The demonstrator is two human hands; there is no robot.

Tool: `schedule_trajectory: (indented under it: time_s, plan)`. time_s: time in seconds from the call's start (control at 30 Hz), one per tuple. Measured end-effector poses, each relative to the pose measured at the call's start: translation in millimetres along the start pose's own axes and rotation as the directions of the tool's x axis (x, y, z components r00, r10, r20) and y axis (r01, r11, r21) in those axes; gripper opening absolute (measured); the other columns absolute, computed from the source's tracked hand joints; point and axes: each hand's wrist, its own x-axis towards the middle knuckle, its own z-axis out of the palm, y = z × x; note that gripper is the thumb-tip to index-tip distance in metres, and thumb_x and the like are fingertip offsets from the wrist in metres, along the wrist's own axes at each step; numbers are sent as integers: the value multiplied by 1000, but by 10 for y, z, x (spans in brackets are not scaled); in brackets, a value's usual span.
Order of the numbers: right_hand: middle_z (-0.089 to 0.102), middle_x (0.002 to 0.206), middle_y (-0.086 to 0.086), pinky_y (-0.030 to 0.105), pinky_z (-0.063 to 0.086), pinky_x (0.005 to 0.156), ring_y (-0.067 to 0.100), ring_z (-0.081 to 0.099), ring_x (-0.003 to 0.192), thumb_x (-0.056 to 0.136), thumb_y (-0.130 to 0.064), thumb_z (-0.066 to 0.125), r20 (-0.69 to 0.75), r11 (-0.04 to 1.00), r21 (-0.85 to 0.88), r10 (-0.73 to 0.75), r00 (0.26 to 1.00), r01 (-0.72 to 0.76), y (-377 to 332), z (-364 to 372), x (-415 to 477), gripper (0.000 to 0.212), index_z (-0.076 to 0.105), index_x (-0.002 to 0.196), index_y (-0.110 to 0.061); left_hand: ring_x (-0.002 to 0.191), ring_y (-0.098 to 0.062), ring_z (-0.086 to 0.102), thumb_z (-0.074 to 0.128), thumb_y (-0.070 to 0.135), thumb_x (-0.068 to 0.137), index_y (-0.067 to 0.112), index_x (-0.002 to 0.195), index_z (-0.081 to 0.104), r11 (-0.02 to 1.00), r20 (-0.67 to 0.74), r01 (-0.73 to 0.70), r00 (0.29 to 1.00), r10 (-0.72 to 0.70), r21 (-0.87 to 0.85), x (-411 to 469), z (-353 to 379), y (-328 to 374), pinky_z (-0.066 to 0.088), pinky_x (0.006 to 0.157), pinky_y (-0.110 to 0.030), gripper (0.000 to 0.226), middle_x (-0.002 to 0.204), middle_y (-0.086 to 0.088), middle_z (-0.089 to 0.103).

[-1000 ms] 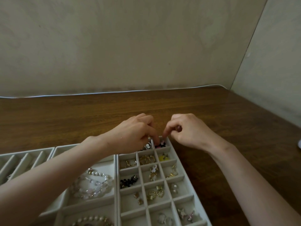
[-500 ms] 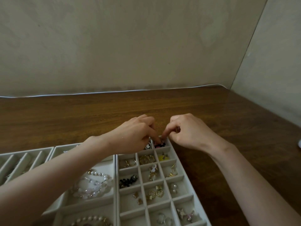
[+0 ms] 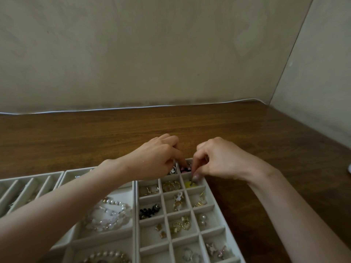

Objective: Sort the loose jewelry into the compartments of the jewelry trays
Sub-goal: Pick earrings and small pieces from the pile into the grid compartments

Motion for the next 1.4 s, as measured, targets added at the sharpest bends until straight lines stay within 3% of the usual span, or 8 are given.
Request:
schedule_trajectory:
  time_s: [0.17, 0.33, 0.5, 0.73, 0.93, 1.07, 1.3, 1.4]
  plan:
    - [50, 80, -23, 24, 37, 78, 1, 47, 90, 78, -32, 72, -24, 995, -101, -3, 1000, 1, -34, 28, -9, 6, 67, 78, -34, 93, -6, 39, 49, 4, 84, 29, 103, 68, 1000, -76, 9, 997, -10, -20, -16, -13, -40, 30, 73, -11, 37, 91, 13, 41]
    - [63, 100, -13, 26, 46, 82, 5, 55, 94, 81, -30, 70, -26, 989, -150, -14, 1000, 10, -58, 72, 6, 7, 69, 88, -29, 91, -5, 41, 56, 10, 85, 23, 98, 66, 997, -141, 4, 990, -15, -74, -22, -49, -3, 33, 71, -10, 21, 90, 15, 44]
    - [62, 91, -14, 28, 47, 83, 3, 56, 91, 79, -27, 72, 4, 999, 45, 5, 1000, -6, -17, -36, -16, 8, 66, 75, -30, 85, -4, 42, 61, 31, 85, 26, 92, 60, 997, -121, -16, 993, 7, -79, -37, -34, 48, 40, 72, -18, 9, 91, 12, 47]
    - [68, 77, -10, 21, 45, 70, 1, 63, 76, 79, -21, 72, -59, 948, 315, 77, 995, -54, 187, -166, -71, 5, 71, 74, -23, 91, -3, 42, 65, 33, 82, 30, 92, 63, 995, -56, -46, 998, 41, -90, -16, -9, 113, 42, 77, -22, 11, 95, 12, 48]
    - [68, 73, -5, 18, 50, 61, 3, 67, 67, 82, -15, 69, -54, 927, 345, 172, 984, -143, 273, -143, -40, 7, 66, 76, -18, 92, -2, 37, 64, 34, 83, 34, 101, 63, 993, 93, -121, 988, 121, -6, 89, -19, 195, 38, 79, -20, 18, 95, 13, 45]
    - [68, 77, -3, 19, 50, 61, 6, 67, 67, 84, -11, 67, -49, 928, 336, 188, 981, -161, 261, -105, -6, 12, 64, 75, -19, 88, 0, 26, 62, 34, 84, 34, 102, 61, 976, 162, -179, 974, 158, 122, 178, -31, 259, 25, 77, -18, 18, 95, 17, 35]
    - [67, 82, -1, 27, 56, 71, 10, 68, 73, 85, -10, 65, -57, 937, 311, 187, 981, -161, 259, -75, 17, 13, 62, 77, -19, 95, -2, 33, 62, 30, 84, 27, 95, 60, 975, 164, -183, 973, 161, 127, 226, -2, 253, 29, 78, -17, 11, 99, 15, 40]
    - [68, 81, 0, 23, 54, 66, 9, 68, 73, 86, -10, 63, -52, 937, 311, 182, 982, -157, 266, -75, 15, 11, 62, 79, -18, 90, 1, 33, 62, 29, 85, 30, 89, 56, 982, 118, -168, 980, 157, 86, 193, -1, 214, 29, 77, -17, 7, 95, 17, 41]
